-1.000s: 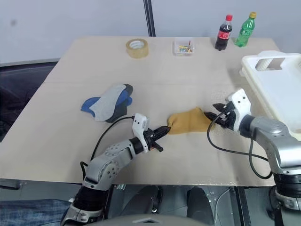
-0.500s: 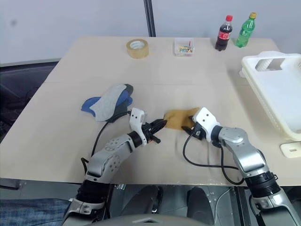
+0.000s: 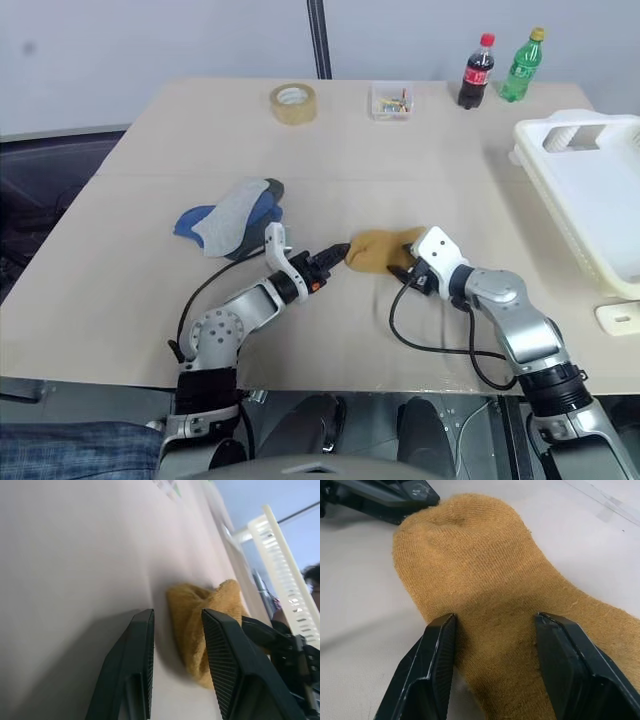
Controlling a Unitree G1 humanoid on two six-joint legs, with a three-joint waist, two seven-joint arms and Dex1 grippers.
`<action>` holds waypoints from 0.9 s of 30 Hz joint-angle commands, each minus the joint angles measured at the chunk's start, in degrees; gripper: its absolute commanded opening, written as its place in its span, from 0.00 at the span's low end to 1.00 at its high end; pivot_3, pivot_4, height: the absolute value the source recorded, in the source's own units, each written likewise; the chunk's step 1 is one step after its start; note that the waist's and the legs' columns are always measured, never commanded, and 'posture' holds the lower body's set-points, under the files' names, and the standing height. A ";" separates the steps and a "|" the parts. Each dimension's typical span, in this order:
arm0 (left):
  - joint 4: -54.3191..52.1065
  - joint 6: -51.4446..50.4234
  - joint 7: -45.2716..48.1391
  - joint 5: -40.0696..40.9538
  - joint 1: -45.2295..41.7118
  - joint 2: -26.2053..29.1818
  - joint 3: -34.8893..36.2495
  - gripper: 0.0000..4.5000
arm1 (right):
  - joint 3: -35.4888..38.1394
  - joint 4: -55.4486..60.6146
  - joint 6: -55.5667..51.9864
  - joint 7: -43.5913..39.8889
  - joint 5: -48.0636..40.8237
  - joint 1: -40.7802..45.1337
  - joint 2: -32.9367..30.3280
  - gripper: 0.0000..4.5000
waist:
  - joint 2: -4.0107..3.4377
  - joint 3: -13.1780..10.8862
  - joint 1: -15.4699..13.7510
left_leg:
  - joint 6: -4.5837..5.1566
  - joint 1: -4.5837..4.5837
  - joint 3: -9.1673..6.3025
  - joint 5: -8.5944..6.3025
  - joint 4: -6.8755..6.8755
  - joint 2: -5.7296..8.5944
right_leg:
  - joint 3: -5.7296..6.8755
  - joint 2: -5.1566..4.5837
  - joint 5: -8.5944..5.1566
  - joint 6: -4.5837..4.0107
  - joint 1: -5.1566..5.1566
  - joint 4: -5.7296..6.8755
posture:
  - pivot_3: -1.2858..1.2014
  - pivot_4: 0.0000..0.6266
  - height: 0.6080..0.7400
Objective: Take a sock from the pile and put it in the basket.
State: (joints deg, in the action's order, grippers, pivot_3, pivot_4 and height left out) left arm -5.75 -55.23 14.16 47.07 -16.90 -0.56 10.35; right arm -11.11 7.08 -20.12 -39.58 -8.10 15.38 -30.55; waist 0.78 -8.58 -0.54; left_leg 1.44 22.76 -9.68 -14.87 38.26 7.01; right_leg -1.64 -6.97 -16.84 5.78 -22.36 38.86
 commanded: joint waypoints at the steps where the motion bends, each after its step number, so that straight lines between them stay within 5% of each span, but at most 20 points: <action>1: -1.77 -0.53 2.92 3.01 0.06 0.87 0.25 0.47 | 0.09 -0.64 -0.31 0.46 1.28 -0.66 0.11 0.57 | 0.00 0.00 0.01 | 0.00 0.00 0.00 0.00 0.00 0.00 | 0.00 0.00 0.00 0.00 0.00 0.00 | 0.52 0.24 1.00; 7: 0.00 -2.21 2.71 3.92 0.84 3.67 0.82 0.99 | 0.08 0.29 -1.12 0.35 1.21 -0.70 0.31 0.57 | -0.02 0.03 0.06 | 0.00 -0.01 -0.01 0.00 -0.01 -0.01 | 0.00 0.00 0.00 0.00 0.01 0.00 | 0.52 0.24 1.00; 14: 5.15 -8.27 0.45 4.87 -3.12 3.11 -1.10 0.99 | -0.35 -0.26 -1.10 0.65 1.75 -0.38 1.42 0.57 | -0.02 0.06 -0.11 | 0.00 -0.32 -0.03 -0.01 -0.03 -0.01 | 0.02 0.01 0.00 0.00 0.30 -0.02 | 0.52 0.24 1.00; 27: 12.21 -7.25 11.06 3.16 -10.11 2.19 -5.76 0.99 | 0.61 -0.45 -1.31 0.47 2.08 0.39 2.01 0.57 | -0.01 0.07 -0.16 | 0.00 -0.40 -0.13 -0.01 -0.06 0.02 | 0.11 -0.01 0.00 0.00 0.52 -0.12 | 0.52 0.24 1.00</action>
State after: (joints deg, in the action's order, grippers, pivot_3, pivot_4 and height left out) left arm 6.79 -62.69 23.04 50.18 -27.88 2.01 6.18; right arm -10.83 6.63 -20.98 -39.54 -6.55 15.67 -28.75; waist 0.77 -8.51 -0.71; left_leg 1.44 22.36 -9.81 -14.88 38.20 7.04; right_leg -1.53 -6.98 -16.85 5.78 -21.84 38.73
